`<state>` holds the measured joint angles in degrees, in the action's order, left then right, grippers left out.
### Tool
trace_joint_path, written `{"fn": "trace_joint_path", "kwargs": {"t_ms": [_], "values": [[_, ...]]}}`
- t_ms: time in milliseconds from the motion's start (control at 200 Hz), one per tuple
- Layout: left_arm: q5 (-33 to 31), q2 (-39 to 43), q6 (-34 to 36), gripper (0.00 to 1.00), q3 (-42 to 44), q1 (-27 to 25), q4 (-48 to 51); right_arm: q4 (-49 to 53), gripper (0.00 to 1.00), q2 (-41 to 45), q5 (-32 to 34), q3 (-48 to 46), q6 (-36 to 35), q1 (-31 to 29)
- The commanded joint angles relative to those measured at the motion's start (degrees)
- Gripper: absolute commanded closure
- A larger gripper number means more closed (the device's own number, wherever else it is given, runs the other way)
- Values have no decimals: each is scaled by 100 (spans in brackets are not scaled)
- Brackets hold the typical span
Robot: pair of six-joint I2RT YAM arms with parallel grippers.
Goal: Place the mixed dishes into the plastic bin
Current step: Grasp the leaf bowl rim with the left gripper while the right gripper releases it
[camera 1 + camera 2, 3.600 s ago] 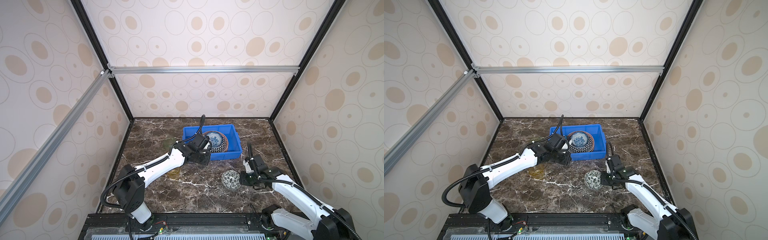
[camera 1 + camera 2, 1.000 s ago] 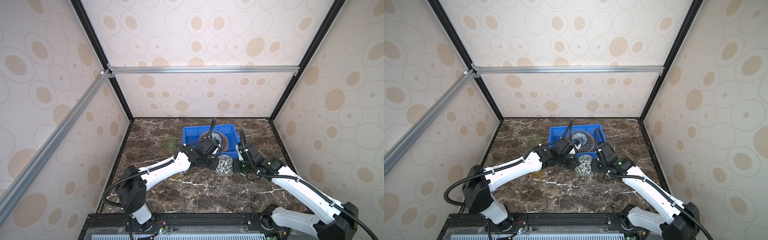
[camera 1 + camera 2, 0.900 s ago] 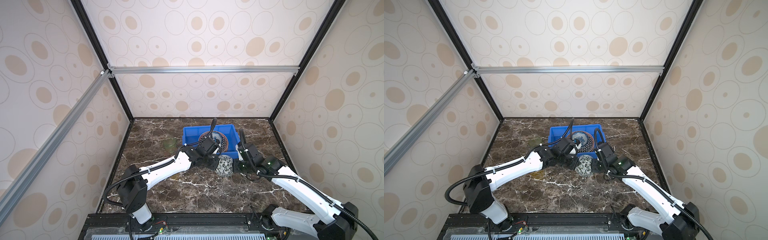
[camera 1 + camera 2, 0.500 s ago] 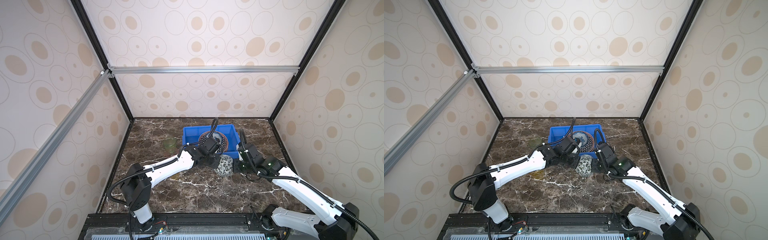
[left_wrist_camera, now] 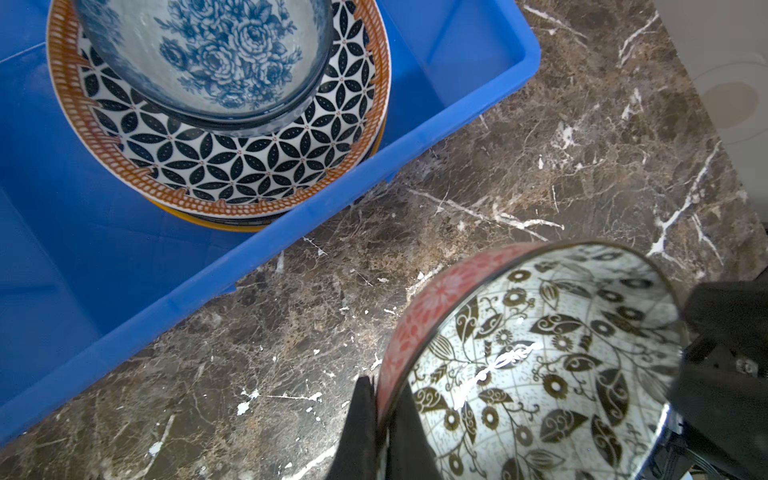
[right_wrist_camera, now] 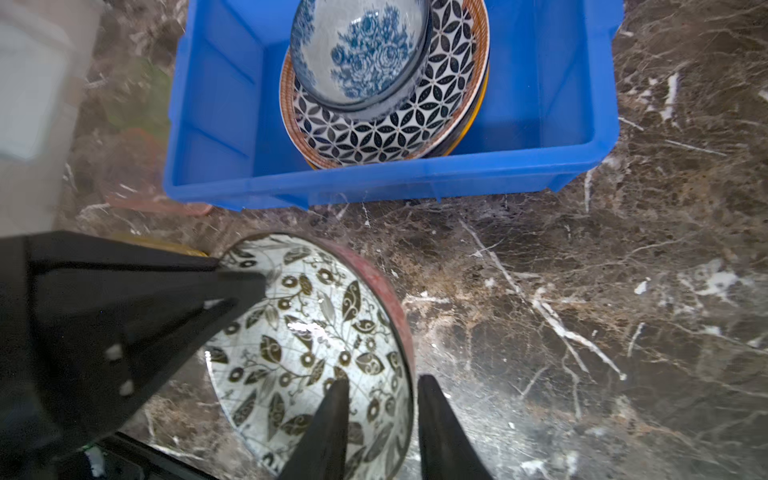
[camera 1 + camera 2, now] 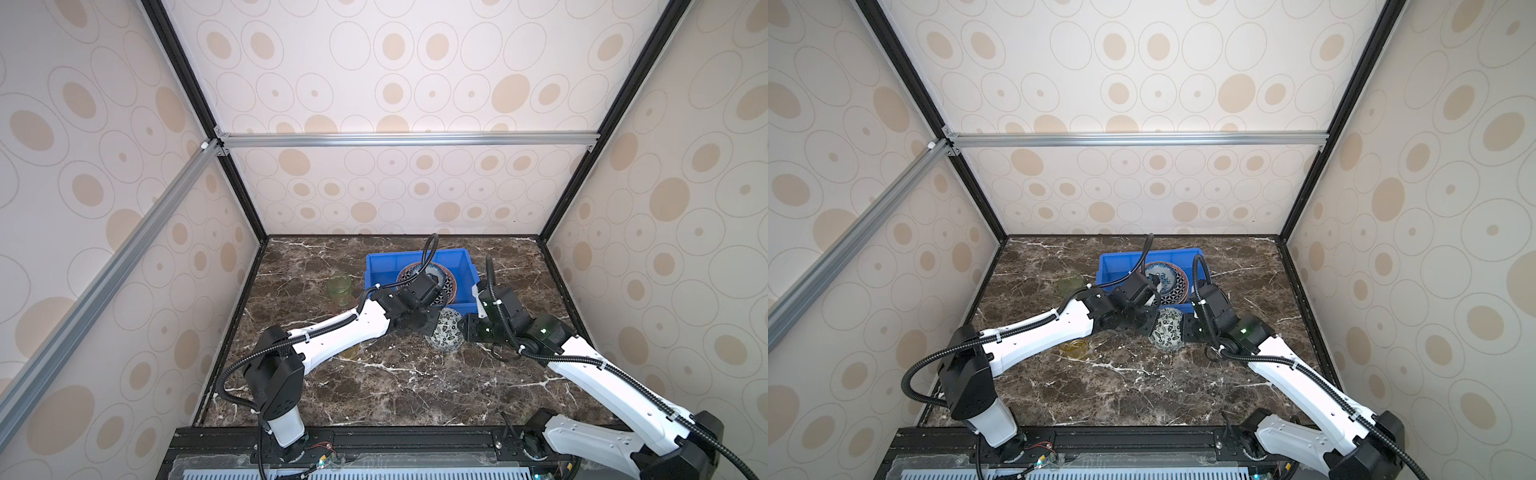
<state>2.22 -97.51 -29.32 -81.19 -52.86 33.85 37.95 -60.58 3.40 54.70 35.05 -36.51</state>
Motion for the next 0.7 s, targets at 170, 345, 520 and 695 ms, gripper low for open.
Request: {"fn": "trace_joint_path", "kwargs": {"t_ms": [170,345,520,695], "values": [[-225,25,18,100,-489,51,116,-53,62,220,-91,76,-103,-62],[-266,65,49,100,-573,207,177,225,62,394,152,59,-156,-58],[-323,93,123,100,-676,400,260,239,61,553,167,14,-163,-58],[-266,170,214,100,-680,707,213,392,61,659,483,69,-251,-58]]}}
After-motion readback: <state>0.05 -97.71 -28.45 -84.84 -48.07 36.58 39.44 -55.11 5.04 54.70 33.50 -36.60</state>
